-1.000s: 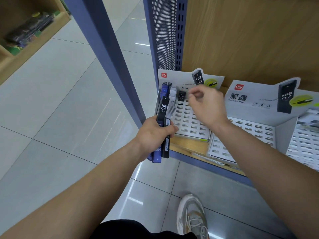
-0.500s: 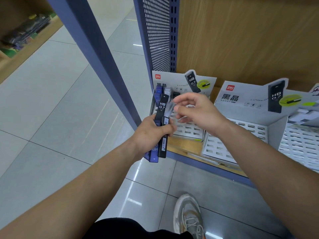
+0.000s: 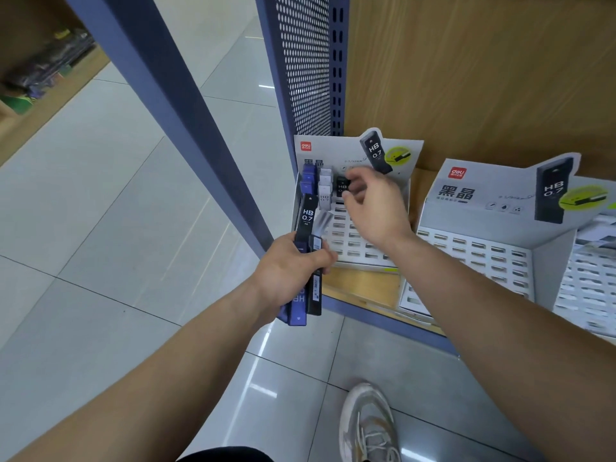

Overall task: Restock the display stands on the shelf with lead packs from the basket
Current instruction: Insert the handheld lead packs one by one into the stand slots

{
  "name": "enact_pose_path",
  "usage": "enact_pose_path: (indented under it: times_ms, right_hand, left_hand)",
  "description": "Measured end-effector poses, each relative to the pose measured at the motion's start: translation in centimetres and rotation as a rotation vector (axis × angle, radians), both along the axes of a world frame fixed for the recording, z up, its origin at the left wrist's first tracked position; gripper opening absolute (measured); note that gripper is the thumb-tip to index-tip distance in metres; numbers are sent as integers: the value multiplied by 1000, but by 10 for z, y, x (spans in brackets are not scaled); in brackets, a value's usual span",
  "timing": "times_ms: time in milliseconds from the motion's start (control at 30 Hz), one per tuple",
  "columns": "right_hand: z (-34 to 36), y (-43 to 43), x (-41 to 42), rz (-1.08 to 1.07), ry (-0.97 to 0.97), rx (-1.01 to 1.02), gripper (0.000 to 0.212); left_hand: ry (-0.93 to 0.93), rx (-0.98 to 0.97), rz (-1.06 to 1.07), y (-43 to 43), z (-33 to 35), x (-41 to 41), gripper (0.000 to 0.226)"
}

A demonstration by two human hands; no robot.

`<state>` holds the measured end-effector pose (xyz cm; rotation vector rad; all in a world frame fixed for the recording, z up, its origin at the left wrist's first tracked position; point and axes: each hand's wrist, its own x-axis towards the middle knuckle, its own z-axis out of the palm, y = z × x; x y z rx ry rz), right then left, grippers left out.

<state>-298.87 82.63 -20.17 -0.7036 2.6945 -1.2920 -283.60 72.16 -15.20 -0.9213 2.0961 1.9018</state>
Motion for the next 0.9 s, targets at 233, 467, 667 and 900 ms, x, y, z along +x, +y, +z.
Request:
enact_pose_path:
  times_ms: [233, 467, 667, 900]
  right_hand:
    - [-3, -10, -3, -119, 109, 51, 14]
    - [9, -5, -5, -131, 197, -71, 16]
    - [49, 34, 14, -166, -118, -426, 17]
    - [99, 123, 71, -202, -456, -560, 17]
  left_hand:
    - [-1, 2, 22, 2, 3, -4, 8]
    - [-16, 19, 37, -1, 4, -1, 8]
    - [-18, -1, 19, 9, 17, -2, 7]
    - [-13, -150, -113, 42, 55, -1, 8]
